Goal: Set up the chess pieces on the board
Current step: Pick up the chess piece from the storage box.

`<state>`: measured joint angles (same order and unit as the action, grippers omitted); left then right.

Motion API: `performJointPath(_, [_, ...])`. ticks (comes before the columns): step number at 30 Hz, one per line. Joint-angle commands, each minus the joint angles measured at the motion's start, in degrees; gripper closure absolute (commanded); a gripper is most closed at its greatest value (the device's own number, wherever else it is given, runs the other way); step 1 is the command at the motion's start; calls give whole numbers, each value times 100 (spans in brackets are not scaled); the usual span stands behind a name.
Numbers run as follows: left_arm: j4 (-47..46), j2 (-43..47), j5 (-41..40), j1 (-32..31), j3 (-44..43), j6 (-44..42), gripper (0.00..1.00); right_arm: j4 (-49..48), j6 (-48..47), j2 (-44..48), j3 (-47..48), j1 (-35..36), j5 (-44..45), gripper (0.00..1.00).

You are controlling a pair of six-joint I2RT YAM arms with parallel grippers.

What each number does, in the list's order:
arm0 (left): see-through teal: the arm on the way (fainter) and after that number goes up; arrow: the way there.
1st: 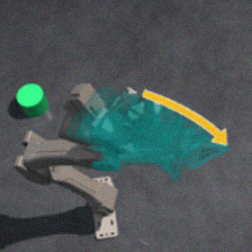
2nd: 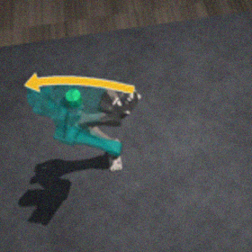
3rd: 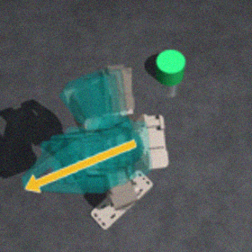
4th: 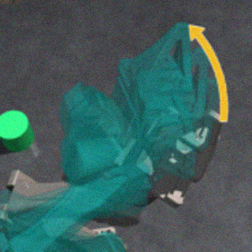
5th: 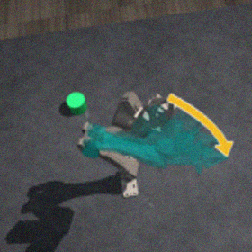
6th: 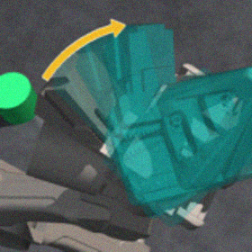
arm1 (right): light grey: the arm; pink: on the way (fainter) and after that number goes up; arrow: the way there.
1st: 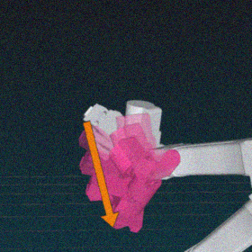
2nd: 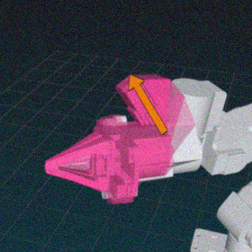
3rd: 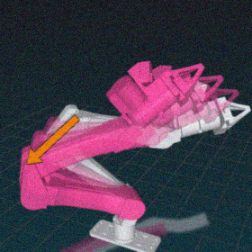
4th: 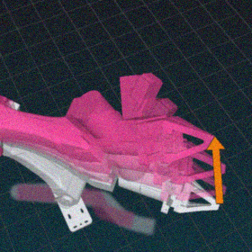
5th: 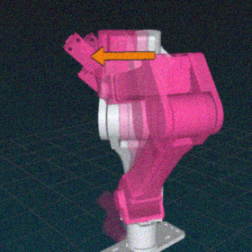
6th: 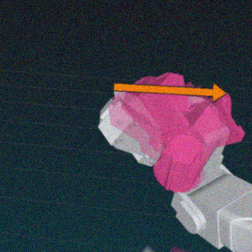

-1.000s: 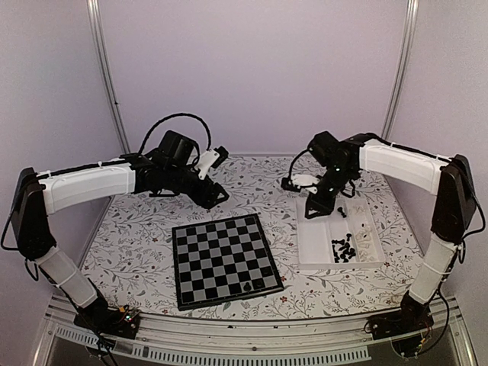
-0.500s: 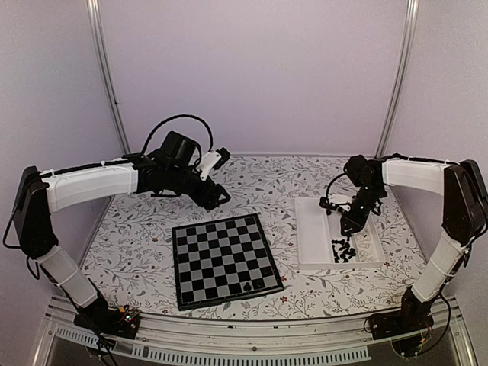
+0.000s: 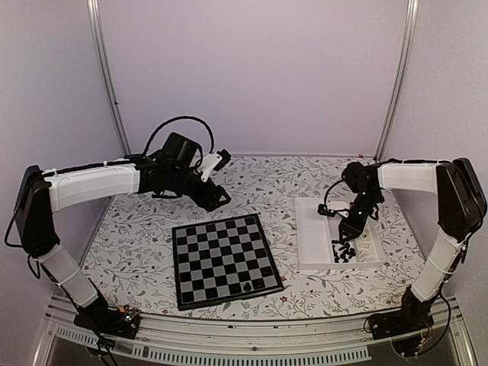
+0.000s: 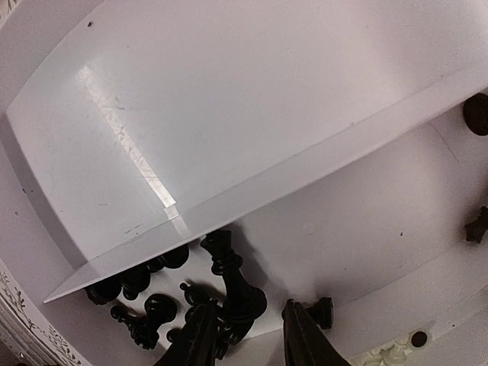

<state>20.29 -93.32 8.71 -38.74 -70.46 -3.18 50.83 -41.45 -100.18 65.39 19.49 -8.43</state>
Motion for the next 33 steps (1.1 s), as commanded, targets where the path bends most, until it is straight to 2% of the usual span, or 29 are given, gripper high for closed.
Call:
performJointPath(1, [-22, -81, 81, -11, -153, 18, 25, -106, -98, -189, -150, 31, -55, 67])
performJointPath(18, [-66, -111, 216, -19, -177, 98, 25, -571, -18, -360, -491, 151, 191, 72])
performJointPath(22, [-66, -108, 256, -19, -195, 137, 25, -700, 23, -373, -581, 189, 238, 81])
performJointPath(27, [-93, -110, 392, -43, -315, 282, 25, -691, 78, 74, -569, 174, 297, 88])
performJointPath(33, [-285, -285, 707, -213, -618, 775, 25, -596, 312, 795, -382, -12, -41, 91])
